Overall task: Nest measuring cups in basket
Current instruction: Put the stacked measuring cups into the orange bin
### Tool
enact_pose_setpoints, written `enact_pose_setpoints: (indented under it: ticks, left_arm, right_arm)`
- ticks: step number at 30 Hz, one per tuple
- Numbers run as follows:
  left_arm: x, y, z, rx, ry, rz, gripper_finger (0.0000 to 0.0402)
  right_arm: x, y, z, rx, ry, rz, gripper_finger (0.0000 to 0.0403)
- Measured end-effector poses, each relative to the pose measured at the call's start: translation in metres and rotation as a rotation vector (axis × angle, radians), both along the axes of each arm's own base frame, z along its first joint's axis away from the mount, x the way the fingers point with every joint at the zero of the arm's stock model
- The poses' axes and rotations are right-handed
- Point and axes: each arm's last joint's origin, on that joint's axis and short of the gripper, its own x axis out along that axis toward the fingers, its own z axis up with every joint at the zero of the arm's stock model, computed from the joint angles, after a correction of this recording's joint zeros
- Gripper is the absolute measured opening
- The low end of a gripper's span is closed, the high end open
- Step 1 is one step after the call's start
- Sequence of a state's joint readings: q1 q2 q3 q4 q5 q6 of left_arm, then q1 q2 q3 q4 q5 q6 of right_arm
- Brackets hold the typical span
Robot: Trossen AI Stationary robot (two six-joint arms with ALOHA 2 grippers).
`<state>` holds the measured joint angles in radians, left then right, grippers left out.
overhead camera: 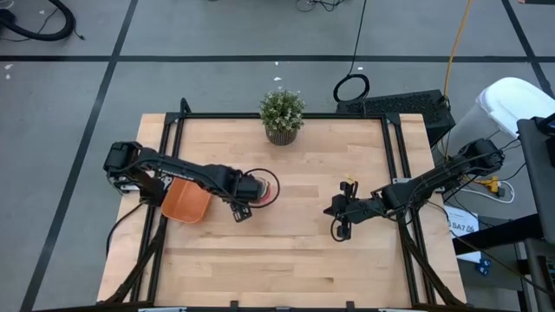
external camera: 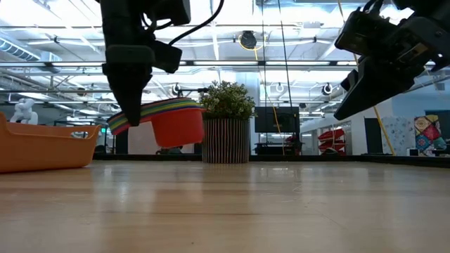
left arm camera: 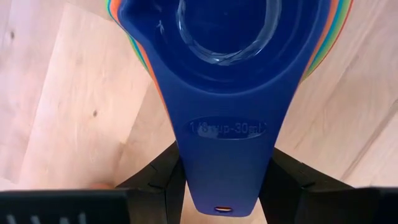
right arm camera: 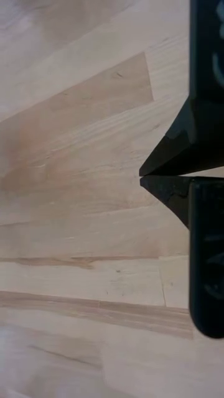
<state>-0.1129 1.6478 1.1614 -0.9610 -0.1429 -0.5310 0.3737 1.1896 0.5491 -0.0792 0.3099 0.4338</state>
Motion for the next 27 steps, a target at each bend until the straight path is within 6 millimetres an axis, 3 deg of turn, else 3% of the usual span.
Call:
enact_pose_setpoints:
  ticks: [9,14,22,27]
  left_arm:
    - [-0.005,-0.005,0.0,-0.006,0.029,0.071,0.0154]
    - [-0.013,-0.01,0.016,-0.002,-0.025,0.094,0.0154]
    - [-0.054,-0.013,0.06,0.043,-0.109,0.21,0.0154]
    - [-0.08,-0.018,0.07,0.074,-0.058,0.297,0.0154]
  right_arm:
    - [0.003,-0.008,0.0,-0.053,0.004,0.012,0.0]
    - [0.005,-0.015,0.0,-0.095,0.008,0.017,0.0]
    - [0.008,-0.025,0.0,-0.097,0.012,0.039,0.0]
    - [0.01,-0.026,0.002,-0.085,-0.012,0.054,0.0]
